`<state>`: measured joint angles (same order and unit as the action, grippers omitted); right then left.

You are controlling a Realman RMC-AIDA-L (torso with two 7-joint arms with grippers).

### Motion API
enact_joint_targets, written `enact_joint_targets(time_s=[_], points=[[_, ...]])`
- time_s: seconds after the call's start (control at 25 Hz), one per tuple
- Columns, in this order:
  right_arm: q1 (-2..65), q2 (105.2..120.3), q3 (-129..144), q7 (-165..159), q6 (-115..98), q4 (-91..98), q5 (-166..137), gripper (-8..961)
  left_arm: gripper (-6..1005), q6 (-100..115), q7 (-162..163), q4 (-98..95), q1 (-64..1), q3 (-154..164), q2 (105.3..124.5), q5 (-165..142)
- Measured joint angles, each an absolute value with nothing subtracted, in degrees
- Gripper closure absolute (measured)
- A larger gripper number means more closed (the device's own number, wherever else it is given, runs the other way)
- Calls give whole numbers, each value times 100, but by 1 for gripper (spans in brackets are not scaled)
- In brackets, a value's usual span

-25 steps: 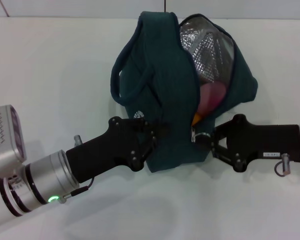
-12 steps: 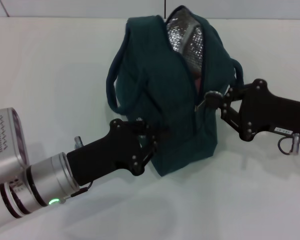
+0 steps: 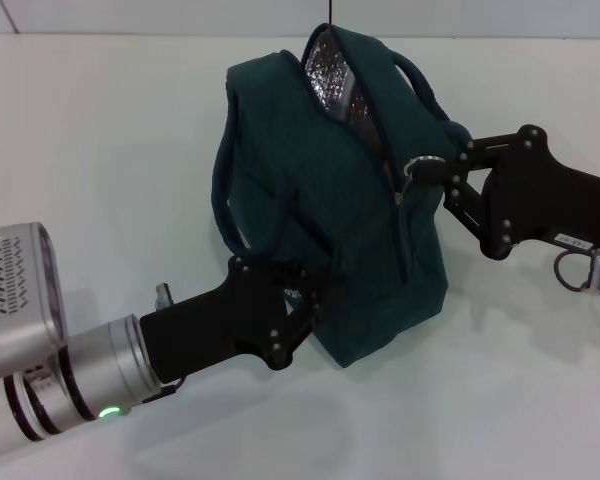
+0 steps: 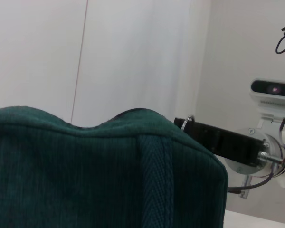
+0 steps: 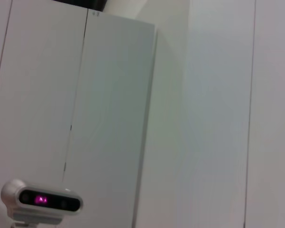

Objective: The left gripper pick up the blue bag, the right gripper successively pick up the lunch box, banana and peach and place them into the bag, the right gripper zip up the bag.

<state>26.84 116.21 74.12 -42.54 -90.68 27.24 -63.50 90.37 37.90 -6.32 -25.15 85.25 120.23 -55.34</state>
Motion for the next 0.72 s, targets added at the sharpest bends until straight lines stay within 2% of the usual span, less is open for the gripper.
enact_joint_targets(time_s=[0.72], points=[[2683, 11619, 8074, -3627, -9209, 2376, -4817, 941, 949, 8807, 3817, -639, -2494, 8468, 11964, -5470]])
